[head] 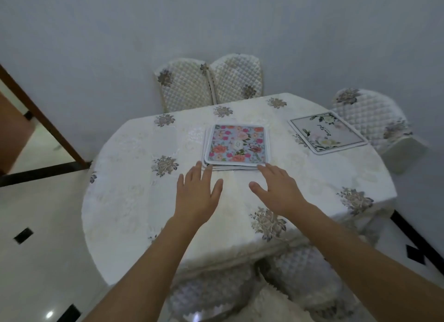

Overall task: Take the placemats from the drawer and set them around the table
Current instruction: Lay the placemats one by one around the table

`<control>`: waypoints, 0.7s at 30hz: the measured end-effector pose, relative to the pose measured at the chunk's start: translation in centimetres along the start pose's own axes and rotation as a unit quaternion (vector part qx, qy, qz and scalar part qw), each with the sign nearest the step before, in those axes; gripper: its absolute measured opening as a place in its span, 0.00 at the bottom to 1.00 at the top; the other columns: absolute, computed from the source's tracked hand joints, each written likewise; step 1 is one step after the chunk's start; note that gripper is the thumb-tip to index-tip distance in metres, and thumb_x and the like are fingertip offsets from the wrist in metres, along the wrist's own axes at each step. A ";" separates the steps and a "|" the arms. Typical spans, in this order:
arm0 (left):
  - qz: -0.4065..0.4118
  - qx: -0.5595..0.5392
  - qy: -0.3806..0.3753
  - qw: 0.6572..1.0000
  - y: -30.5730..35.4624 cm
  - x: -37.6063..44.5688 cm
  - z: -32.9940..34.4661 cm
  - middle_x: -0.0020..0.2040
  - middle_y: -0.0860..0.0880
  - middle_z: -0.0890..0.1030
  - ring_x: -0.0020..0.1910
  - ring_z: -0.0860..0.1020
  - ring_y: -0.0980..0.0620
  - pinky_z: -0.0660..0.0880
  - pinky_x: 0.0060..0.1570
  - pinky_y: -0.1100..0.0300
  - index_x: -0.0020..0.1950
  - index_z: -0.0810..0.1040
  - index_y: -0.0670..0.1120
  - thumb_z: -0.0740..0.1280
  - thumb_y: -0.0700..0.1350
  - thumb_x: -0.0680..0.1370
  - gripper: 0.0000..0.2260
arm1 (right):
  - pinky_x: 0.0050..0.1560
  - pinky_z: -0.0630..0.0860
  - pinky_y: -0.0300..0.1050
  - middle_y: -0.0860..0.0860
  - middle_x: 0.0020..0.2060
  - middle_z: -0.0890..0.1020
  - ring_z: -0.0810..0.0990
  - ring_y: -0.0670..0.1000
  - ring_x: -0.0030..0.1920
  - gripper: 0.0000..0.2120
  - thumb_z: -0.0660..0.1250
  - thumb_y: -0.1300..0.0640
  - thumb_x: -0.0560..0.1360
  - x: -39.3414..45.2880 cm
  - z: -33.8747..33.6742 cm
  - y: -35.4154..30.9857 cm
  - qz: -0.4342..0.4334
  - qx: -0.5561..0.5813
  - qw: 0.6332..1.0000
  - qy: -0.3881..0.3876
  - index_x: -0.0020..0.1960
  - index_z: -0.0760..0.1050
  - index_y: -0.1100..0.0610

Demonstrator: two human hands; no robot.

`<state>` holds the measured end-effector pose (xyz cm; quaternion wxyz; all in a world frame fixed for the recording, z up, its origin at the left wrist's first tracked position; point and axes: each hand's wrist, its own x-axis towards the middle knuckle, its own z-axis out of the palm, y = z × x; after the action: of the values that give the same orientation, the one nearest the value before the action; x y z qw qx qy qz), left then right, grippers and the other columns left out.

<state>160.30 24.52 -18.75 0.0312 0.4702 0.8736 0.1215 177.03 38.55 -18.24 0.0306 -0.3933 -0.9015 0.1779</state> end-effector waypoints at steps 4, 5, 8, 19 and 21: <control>0.004 0.004 -0.006 1.000 -0.1 3.2 0.0 0.80 0.47 0.53 0.78 0.53 0.47 0.47 0.76 0.47 0.79 0.56 0.51 0.48 0.60 0.83 0.26 | 0.75 0.54 0.53 0.53 0.78 0.58 0.55 0.54 0.77 0.32 0.53 0.38 0.80 3.2 0.1 1.6 0.011 0.002 1.000 -0.004 0.79 0.55 0.52; 0.001 0.006 -0.005 1.000 -0.1 4.1 0.2 0.80 0.47 0.53 0.78 0.53 0.47 0.47 0.76 0.46 0.79 0.56 0.51 0.48 0.59 0.83 0.26 | 0.75 0.54 0.53 0.53 0.78 0.58 0.55 0.54 0.77 0.31 0.53 0.38 0.80 4.2 0.2 2.1 0.011 0.002 1.000 -0.006 0.79 0.55 0.52; -0.009 0.017 -0.016 1.000 0.1 7.0 1.4 0.80 0.47 0.54 0.78 0.55 0.47 0.48 0.76 0.47 0.79 0.57 0.51 0.49 0.59 0.83 0.25 | 0.74 0.55 0.52 0.53 0.77 0.58 0.56 0.54 0.77 0.31 0.54 0.39 0.80 7.7 0.7 4.0 0.010 0.009 1.000 -0.016 0.78 0.56 0.52; -0.030 0.067 -0.103 0.992 0.9 19.7 12.3 0.79 0.45 0.59 0.76 0.59 0.45 0.55 0.75 0.47 0.78 0.60 0.50 0.53 0.59 0.82 0.25 | 0.73 0.58 0.54 0.56 0.77 0.60 0.58 0.57 0.75 0.30 0.57 0.42 0.80 22.9 8.0 12.1 0.039 0.054 0.995 -0.079 0.78 0.58 0.54; -0.032 0.085 -0.122 0.988 0.5 21.3 14.3 0.79 0.45 0.59 0.76 0.59 0.45 0.56 0.75 0.47 0.78 0.60 0.50 0.53 0.59 0.82 0.25 | 0.71 0.60 0.54 0.57 0.75 0.61 0.59 0.58 0.74 0.28 0.57 0.43 0.80 24.2 9.2 13.5 0.055 0.061 0.993 -0.084 0.76 0.61 0.54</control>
<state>151.23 45.08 -31.20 0.1015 0.4542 0.8850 -0.0125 167.99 61.71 -33.58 -0.0313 -0.4231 -0.8656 0.2660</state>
